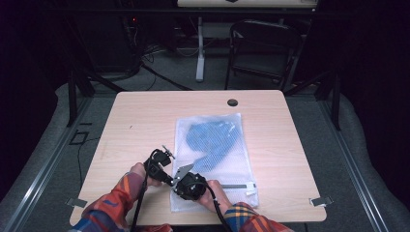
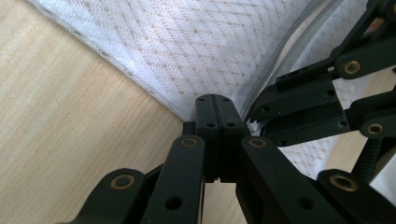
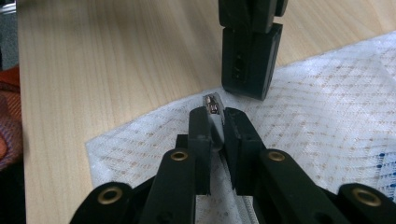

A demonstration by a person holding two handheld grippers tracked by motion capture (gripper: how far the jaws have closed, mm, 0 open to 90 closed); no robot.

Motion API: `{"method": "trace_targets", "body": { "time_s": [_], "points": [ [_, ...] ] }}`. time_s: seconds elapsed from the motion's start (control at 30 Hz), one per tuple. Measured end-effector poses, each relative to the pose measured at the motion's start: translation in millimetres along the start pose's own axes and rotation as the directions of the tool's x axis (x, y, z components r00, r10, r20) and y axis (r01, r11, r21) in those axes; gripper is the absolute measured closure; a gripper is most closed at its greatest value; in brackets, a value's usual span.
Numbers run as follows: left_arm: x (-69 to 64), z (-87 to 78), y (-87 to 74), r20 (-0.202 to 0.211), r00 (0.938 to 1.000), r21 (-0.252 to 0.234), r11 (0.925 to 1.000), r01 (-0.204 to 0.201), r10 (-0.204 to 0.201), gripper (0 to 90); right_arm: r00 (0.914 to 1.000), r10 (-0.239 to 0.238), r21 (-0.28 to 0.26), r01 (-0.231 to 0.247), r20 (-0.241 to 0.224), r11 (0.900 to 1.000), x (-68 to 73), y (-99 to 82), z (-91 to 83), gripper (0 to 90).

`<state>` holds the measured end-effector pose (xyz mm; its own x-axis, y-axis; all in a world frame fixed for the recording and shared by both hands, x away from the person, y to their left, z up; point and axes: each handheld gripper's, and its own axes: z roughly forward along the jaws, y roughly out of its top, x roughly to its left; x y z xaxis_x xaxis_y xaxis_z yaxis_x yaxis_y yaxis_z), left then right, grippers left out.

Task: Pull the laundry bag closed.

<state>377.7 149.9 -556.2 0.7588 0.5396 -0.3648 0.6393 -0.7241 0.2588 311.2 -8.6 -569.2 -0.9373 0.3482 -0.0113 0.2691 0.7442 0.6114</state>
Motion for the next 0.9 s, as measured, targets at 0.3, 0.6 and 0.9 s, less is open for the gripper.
{"method": "trace_targets", "body": {
  "time_s": [0.3,0.6,0.9],
  "points": [
    [-0.8,-0.1,-0.6,-0.002,1.0000,-0.001,1.0000,-0.004,0.004,90.0,1.0000,-0.001,0.009,0.001,0.009,1.0000,-0.3,-0.9,-2.7,81.7],
    [-0.3,-0.8,-0.7,0.001,1.0000,0.005,0.9999,-0.009,0.009,90.0,0.9998,-0.008,0.020,0.007,0.018,0.9998,-1.6,-1.6,-6.1,81.7],
    [1.6,2.5,0.5,0.069,0.9976,-0.018,0.9998,0.007,-0.005,86.1,0.9999,-0.011,0.016,0.011,0.010,0.9998,-1.9,-3.0,-4.2,81.7]
  ]
}}
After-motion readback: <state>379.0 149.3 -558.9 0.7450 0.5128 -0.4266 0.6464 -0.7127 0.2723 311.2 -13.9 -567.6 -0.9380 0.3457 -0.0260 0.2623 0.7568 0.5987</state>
